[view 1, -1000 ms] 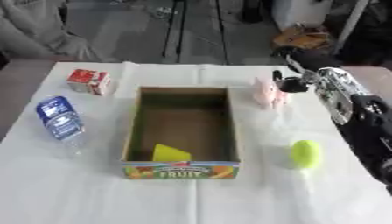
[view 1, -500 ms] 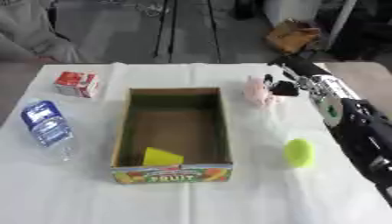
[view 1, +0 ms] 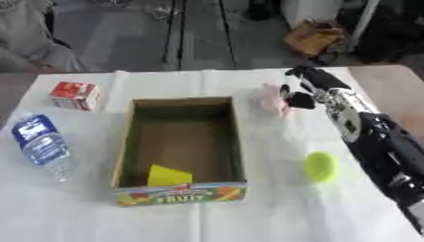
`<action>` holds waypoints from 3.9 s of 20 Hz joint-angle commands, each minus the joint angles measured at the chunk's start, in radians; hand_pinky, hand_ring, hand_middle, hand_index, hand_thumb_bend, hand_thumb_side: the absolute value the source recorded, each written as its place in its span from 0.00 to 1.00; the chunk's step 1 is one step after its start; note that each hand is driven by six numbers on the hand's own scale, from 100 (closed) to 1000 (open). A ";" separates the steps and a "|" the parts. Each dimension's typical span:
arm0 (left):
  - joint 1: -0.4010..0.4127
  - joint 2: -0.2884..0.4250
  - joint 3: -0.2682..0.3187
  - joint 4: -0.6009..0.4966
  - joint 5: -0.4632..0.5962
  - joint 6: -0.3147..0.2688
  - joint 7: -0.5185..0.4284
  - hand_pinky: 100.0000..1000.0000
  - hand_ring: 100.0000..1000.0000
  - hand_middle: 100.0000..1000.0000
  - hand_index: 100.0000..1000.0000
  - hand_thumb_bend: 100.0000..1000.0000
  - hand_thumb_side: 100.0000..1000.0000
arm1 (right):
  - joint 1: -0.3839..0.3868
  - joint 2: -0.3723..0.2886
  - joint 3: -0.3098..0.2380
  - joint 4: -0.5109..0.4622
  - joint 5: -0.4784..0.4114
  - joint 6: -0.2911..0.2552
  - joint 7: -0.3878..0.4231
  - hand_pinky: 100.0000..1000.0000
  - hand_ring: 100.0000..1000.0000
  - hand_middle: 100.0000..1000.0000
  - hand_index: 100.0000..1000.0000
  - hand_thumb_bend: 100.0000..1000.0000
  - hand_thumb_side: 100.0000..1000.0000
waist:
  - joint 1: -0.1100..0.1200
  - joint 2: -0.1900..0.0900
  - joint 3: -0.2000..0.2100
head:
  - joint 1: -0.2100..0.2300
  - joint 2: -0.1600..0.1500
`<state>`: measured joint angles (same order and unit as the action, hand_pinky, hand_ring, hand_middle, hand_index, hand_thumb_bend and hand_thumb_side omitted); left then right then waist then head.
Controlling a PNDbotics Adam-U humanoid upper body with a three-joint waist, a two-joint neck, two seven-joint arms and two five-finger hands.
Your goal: Pick up objects on the table and place them in the box.
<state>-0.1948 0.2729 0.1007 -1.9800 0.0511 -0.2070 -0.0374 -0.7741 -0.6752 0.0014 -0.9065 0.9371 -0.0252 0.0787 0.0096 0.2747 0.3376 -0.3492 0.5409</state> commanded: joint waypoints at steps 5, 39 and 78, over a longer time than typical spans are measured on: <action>-0.014 0.012 0.001 -0.020 -0.003 -0.006 -0.002 0.42 0.84 0.81 0.81 0.32 0.84 | -0.017 -0.014 0.004 -0.006 0.005 -0.004 0.012 0.88 0.94 0.92 0.94 0.00 0.78 | 0.003 -0.004 0.010 | -0.021 -0.026; -0.019 0.006 0.002 -0.020 0.002 -0.002 -0.004 0.42 0.84 0.82 0.81 0.32 0.84 | 0.028 0.003 0.013 -0.092 0.069 0.026 -0.094 0.21 0.28 0.26 0.32 0.27 0.00 | -0.004 -0.014 -0.018 | -0.061 -0.055; -0.029 0.007 0.004 -0.020 0.018 0.010 0.002 0.43 0.84 0.81 0.80 0.34 0.83 | 0.076 0.164 0.396 -0.568 -0.332 -0.037 0.290 0.58 0.69 0.84 0.86 0.00 0.18 | -0.023 -0.073 -0.062 | -0.045 -0.036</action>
<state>-0.2105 0.2639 0.1014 -1.9800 0.0648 -0.1941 -0.0341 -0.6856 -0.5134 0.3941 -1.5066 0.5813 -0.0398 0.3540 -0.0189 0.2157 0.2741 -0.3923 0.5073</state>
